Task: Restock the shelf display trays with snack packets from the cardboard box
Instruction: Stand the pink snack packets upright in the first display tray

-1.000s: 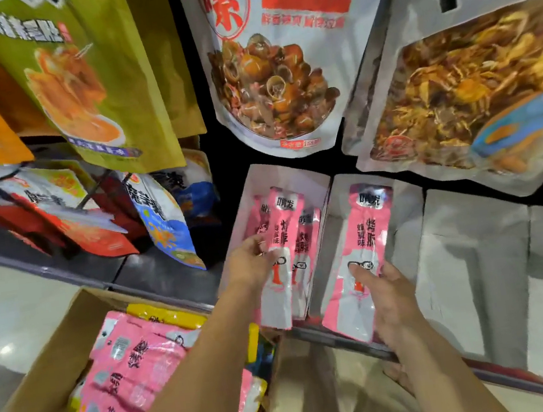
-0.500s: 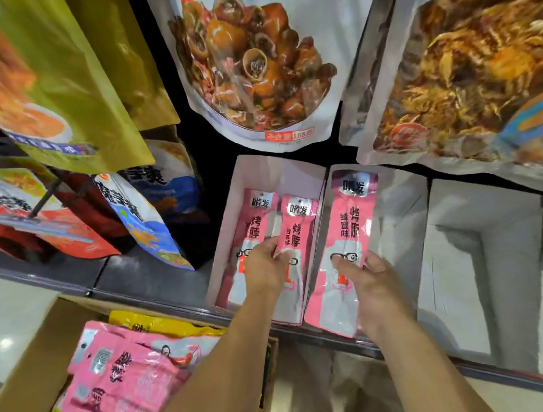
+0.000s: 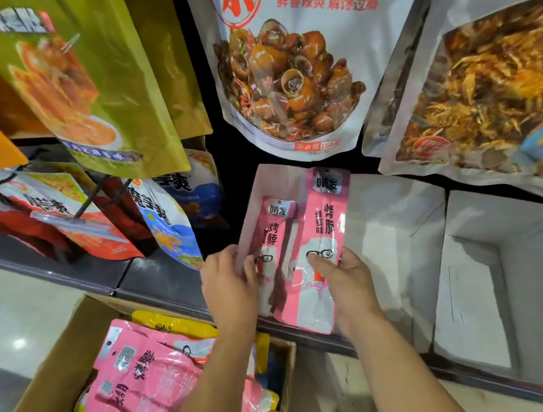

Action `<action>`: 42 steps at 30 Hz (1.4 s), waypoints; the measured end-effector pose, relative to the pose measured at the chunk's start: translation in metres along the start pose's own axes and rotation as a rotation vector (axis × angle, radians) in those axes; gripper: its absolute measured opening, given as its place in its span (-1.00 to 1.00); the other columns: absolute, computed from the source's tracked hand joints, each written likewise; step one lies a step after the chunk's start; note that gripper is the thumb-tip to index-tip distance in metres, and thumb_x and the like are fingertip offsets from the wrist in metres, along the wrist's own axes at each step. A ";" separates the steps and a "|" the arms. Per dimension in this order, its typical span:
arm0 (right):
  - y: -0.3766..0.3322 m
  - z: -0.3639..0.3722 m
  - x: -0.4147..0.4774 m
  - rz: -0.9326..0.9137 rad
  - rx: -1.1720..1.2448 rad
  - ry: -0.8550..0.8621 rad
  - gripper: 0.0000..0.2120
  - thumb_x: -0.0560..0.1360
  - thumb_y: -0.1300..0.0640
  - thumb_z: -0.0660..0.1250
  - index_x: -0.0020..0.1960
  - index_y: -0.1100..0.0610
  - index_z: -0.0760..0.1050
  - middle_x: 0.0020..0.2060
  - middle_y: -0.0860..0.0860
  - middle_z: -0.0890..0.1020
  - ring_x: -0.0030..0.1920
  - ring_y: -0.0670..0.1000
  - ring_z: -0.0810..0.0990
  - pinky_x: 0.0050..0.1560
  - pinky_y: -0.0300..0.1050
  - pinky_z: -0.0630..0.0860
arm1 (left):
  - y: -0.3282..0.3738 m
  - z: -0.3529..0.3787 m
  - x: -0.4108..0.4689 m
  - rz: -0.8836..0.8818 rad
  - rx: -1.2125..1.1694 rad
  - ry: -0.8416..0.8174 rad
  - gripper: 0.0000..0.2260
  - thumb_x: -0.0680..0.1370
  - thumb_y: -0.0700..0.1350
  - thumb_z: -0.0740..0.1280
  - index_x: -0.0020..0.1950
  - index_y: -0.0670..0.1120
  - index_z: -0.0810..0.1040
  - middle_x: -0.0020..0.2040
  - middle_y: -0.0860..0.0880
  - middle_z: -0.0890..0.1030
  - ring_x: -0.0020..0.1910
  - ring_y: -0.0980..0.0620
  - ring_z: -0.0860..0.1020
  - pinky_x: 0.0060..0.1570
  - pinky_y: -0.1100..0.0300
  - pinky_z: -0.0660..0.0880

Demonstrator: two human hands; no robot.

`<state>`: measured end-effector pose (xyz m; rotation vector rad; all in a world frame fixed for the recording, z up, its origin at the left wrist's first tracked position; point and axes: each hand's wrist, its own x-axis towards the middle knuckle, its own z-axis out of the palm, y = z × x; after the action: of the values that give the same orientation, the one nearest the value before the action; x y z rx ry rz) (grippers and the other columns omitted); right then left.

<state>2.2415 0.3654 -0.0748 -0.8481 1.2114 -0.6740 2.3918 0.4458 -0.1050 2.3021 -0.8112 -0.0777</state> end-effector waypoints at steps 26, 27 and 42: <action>0.040 0.101 0.032 0.034 -0.686 0.121 -0.50 0.52 -0.01 0.47 0.32 0.23 0.43 0.11 0.16 0.64 0.14 0.20 0.61 -0.06 -0.17 0.34 | -0.061 -0.009 0.020 -0.409 -0.586 -0.443 -0.91 0.56 -0.11 0.43 0.00 0.08 0.67 -0.14 0.17 0.69 -0.23 0.40 0.58 -0.11 0.50 0.47; 0.040 0.102 0.032 0.035 -0.714 0.114 -0.47 0.53 -0.02 0.46 0.35 0.25 0.41 0.15 0.17 0.62 0.20 0.21 0.60 -0.04 -0.15 0.35 | -0.060 -0.010 0.020 -0.413 -0.580 -0.444 -0.91 0.55 -0.09 0.44 0.02 0.08 0.68 -0.12 0.16 0.70 -0.18 0.34 0.60 -0.06 0.44 0.49; 0.008 0.093 -0.036 -0.192 -1.203 -0.064 -0.30 0.56 -0.11 0.33 0.57 0.16 0.18 0.46 0.17 0.40 0.46 0.22 0.35 0.45 0.09 0.34 | -0.049 -0.094 -0.009 -0.217 -0.047 -0.453 -0.58 0.57 0.07 0.31 0.39 -0.05 0.52 0.23 -0.03 0.64 0.21 -0.07 0.59 0.10 0.20 0.45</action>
<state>2.3235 0.4179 -0.0513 -1.9718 1.4551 0.0217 2.4357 0.5342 -0.0656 2.3506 -0.7593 -0.7288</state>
